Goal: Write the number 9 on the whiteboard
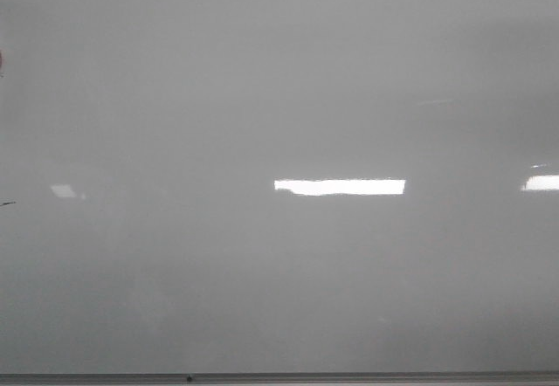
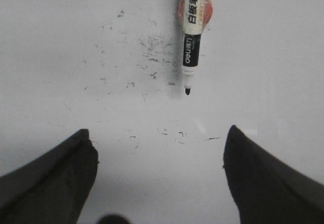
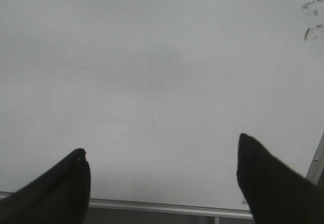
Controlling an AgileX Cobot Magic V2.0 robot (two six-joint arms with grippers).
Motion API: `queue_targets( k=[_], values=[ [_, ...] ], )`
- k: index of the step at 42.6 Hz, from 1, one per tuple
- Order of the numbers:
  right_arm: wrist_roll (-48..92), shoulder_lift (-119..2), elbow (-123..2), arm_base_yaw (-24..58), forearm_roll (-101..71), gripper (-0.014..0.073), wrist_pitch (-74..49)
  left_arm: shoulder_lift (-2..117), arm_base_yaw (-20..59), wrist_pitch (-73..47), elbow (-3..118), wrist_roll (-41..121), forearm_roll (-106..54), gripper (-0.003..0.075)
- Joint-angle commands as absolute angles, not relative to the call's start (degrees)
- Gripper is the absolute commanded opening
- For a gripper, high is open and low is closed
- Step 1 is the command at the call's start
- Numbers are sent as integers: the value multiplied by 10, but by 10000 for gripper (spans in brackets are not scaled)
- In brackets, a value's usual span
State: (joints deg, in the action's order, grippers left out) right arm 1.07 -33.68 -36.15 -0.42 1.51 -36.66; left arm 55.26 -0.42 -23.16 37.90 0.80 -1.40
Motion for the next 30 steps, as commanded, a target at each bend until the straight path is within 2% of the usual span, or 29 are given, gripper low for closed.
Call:
queue_targets(
  k=[1, 14, 30],
  values=[
    [17, -341, -381, -4, 18, 614, -330, 595, 0, -176, 418, 8, -21, 501],
    [17, -341, -381, -4, 18, 614, -331, 725, 0, -174, 493, 9, -23, 471],
    [17, -341, -381, -4, 18, 614, -331, 793, 29, -113, 511, 10, -28, 471]
  ],
)
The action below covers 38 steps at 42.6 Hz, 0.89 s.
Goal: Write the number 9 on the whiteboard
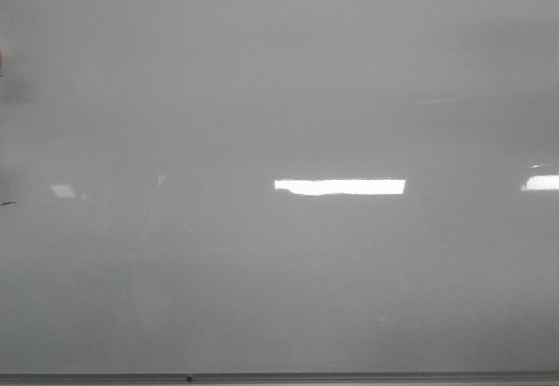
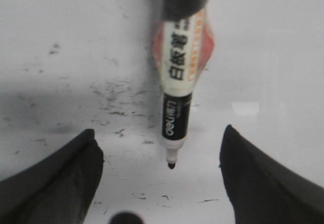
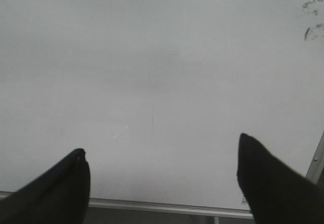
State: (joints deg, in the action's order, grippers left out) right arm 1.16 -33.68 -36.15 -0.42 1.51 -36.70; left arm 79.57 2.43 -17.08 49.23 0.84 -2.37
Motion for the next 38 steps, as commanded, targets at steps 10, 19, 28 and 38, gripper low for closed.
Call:
queue_targets(
  k=[10, 19, 28, 38],
  values=[
    [17, -341, -381, -4, 18, 614, -335, 811, 29, -71, 511, 10, -28, 403],
    [17, -341, -381, -4, 18, 614, -335, 812, 29, -54, 511, 10, -28, 200],
    [17, -341, -381, -4, 18, 614, -335, 821, 29, -44, 511, 10, -28, 108],
    [17, -341, -381, -4, 18, 614, -334, 816, 29, -65, 511, 10, -28, 58]
  ],
)
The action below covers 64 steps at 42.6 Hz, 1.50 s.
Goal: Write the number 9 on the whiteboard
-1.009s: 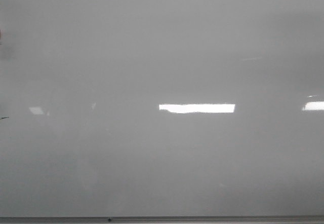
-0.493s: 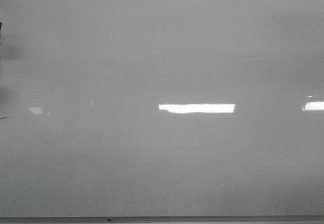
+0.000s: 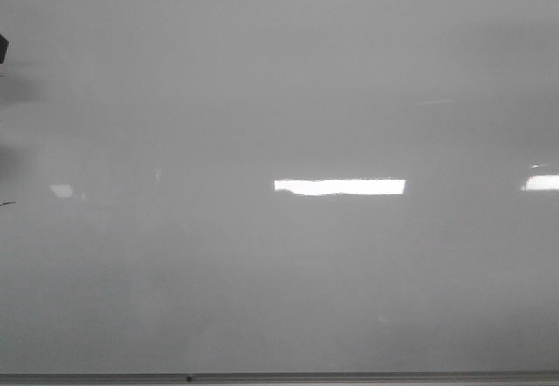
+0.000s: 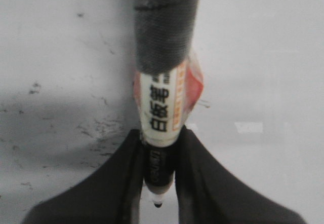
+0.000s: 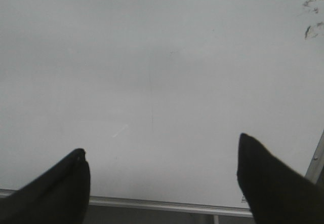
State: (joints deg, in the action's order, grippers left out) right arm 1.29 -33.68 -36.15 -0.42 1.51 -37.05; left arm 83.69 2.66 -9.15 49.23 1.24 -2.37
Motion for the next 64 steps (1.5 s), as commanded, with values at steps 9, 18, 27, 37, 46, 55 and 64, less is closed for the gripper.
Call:
queue_targets(
  k=[9, 18, 27, 37, 46, 55, 64],
  values=[
    [17, -341, -381, -4, 11, 614, -334, 764, 29, -162, 511, 18, -28, 8],
    [17, -342, -393, -4, -14, 614, -360, 694, 52, -266, 514, 116, -26, -19],
    [18, -376, -426, -4, -14, 614, -430, 686, 135, -419, 557, 205, -33, -19],
    [102, -437, -465, 13, -77, 614, -474, 686, 255, -541, 609, 325, -100, -19],
    [192, -477, -472, 77, -115, 614, -489, 686, 346, -582, 624, 376, -114, -19],
    [289, -501, -472, 157, -164, 614, -500, 686, 432, -572, 624, 405, -114, -19],
    [423, -502, -472, 232, -246, 614, -500, 686, 489, -566, 624, 410, -114, -19]
  ],
)
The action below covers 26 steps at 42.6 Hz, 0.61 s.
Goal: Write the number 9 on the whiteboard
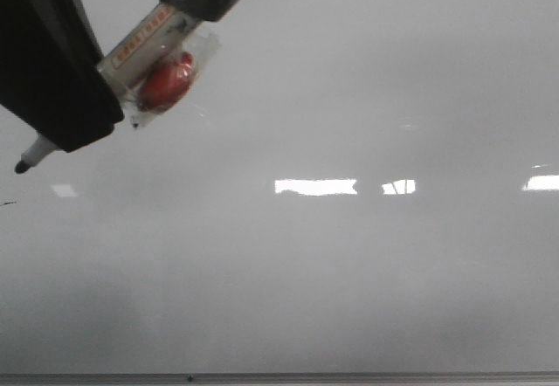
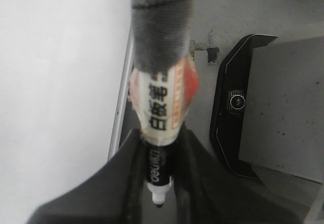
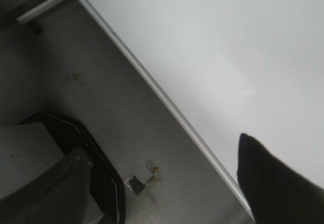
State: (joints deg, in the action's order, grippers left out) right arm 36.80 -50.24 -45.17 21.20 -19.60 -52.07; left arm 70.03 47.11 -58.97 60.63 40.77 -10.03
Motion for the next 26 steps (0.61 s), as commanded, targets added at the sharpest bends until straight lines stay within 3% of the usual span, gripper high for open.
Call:
queue_targets(
  k=[1, 14, 26],
  values=[
    [433, -502, -473, 239, -254, 612, -500, 686, 493, -566, 624, 410, -114, -19],
    [498, -556, -523, 337, -315, 496, -529, 727, 544, -562, 624, 410, -114, -19],
    [501, -611, -535, 417, -319, 495, -484, 753, 560, -546, 629, 410, -115, -19]
  ],
)
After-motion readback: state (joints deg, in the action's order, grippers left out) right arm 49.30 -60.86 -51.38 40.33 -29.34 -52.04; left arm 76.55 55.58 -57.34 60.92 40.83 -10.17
